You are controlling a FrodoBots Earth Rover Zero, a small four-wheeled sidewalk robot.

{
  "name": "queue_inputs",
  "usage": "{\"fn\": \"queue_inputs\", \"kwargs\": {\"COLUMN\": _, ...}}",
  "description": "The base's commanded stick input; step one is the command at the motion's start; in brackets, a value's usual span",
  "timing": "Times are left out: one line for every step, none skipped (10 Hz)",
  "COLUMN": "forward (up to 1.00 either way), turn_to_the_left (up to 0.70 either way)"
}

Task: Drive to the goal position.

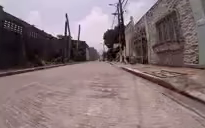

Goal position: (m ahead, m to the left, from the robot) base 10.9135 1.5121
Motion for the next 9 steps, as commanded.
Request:
{"fn": "queue_inputs", "kwargs": {"forward": 0.70, "turn_to_the_left": 0.00}}
{"fn": "queue_inputs", "kwargs": {"forward": 0.70, "turn_to_the_left": 0.00}}
{"fn": "queue_inputs", "kwargs": {"forward": 0.70, "turn_to_the_left": 0.00}}
{"fn": "queue_inputs", "kwargs": {"forward": 0.70, "turn_to_the_left": 0.00}}
{"fn": "queue_inputs", "kwargs": {"forward": 0.70, "turn_to_the_left": 0.00}}
{"fn": "queue_inputs", "kwargs": {"forward": 0.70, "turn_to_the_left": 0.00}}
{"fn": "queue_inputs", "kwargs": {"forward": 0.70, "turn_to_the_left": 0.00}}
{"fn": "queue_inputs", "kwargs": {"forward": 0.70, "turn_to_the_left": 0.00}}
{"fn": "queue_inputs", "kwargs": {"forward": 0.70, "turn_to_the_left": 0.00}}
